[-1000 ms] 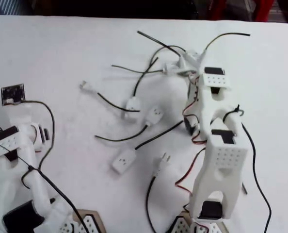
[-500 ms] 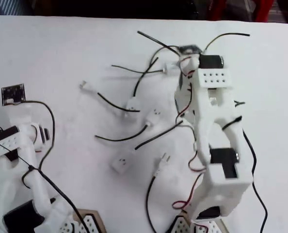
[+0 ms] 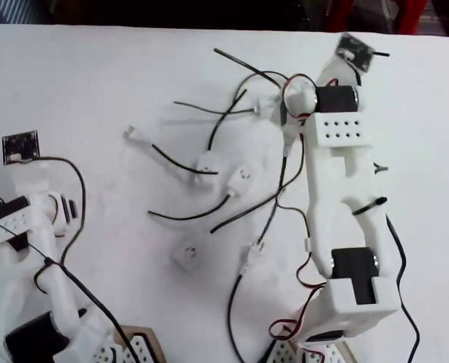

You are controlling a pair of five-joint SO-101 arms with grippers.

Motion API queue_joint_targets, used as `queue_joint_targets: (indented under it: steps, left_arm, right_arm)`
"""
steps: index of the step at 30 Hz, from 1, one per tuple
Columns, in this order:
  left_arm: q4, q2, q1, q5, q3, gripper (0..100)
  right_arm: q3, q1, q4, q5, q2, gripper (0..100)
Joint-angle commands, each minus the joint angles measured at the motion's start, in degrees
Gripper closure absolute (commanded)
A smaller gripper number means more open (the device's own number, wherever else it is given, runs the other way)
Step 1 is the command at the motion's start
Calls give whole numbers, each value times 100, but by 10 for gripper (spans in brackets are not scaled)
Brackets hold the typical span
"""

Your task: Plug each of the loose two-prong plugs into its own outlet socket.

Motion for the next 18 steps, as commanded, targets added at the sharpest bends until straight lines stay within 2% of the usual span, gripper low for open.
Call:
queue_joint_targets:
  steps: [1,9,18]
  left_arm:
    - [-97,-163,-31,53,9,819]
    - [-97,-163,-31,44,9,819]
    - [-97,-163,-31,44,9,819]
  right_arm:
    - [-26,40,-532,-343,-303,981]
    - [-26,40,-1824,-308,-549,981]
    - [-9,-136,-2958,185,-541,981]
